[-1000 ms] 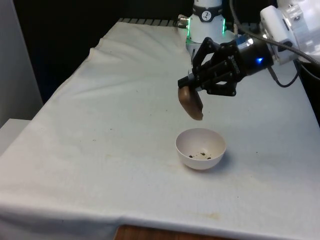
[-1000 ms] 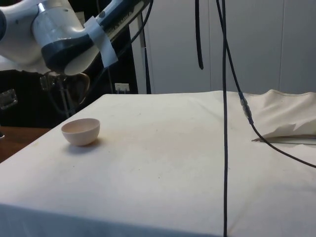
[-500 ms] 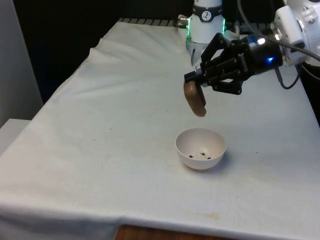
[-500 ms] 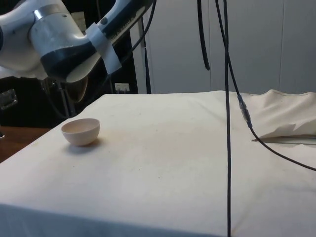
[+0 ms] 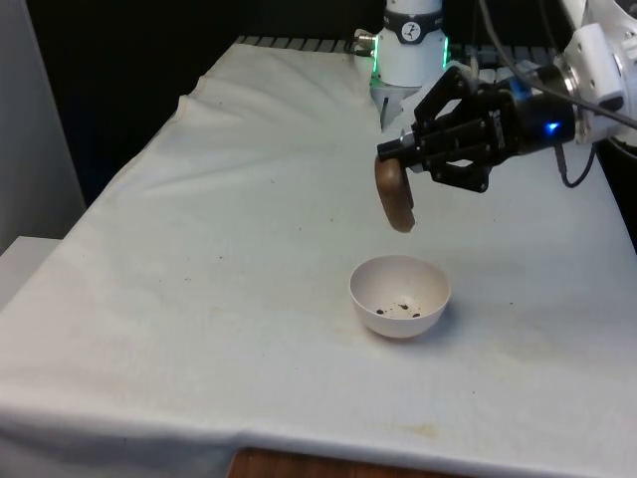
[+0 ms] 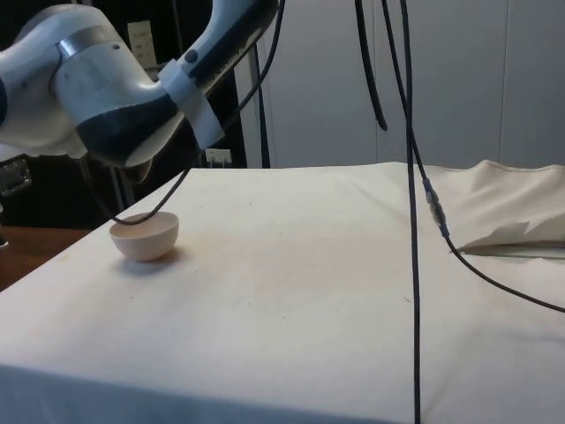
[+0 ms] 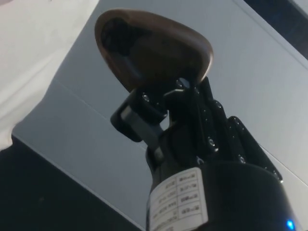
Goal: Pour the coffee beans from the cup into the bowl.
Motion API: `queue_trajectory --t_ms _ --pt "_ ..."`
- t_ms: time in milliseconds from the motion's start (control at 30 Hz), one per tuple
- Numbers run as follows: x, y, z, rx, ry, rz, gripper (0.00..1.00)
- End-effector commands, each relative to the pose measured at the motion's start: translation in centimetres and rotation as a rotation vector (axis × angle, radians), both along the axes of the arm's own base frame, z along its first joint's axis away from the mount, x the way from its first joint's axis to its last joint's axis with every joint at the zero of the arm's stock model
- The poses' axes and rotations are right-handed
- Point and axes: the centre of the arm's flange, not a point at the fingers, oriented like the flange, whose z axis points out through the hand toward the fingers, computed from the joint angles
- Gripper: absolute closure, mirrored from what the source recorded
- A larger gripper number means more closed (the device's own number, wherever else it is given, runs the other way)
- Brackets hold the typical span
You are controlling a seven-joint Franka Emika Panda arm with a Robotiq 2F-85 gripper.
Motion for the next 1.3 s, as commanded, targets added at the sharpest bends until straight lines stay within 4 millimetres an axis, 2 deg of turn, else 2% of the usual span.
queue_trajectory --t_ms 0,400,600,1100,1267 --pt "-0.1 0.3 -0.2 -0.017 -0.002 -0.005 1.00" --pt "-0.4 1.4 -1.3 -0.074 -0.022 0.023 1.00" --pt "-0.7 2.2 -2.5 -0.118 -0.026 0.024 1.00" --pt "-1.1 2.3 -4.5 -0.202 -0.033 0.032 1.00" --pt "-1.1 2.2 -4.6 -0.210 -0.038 0.043 1.00"
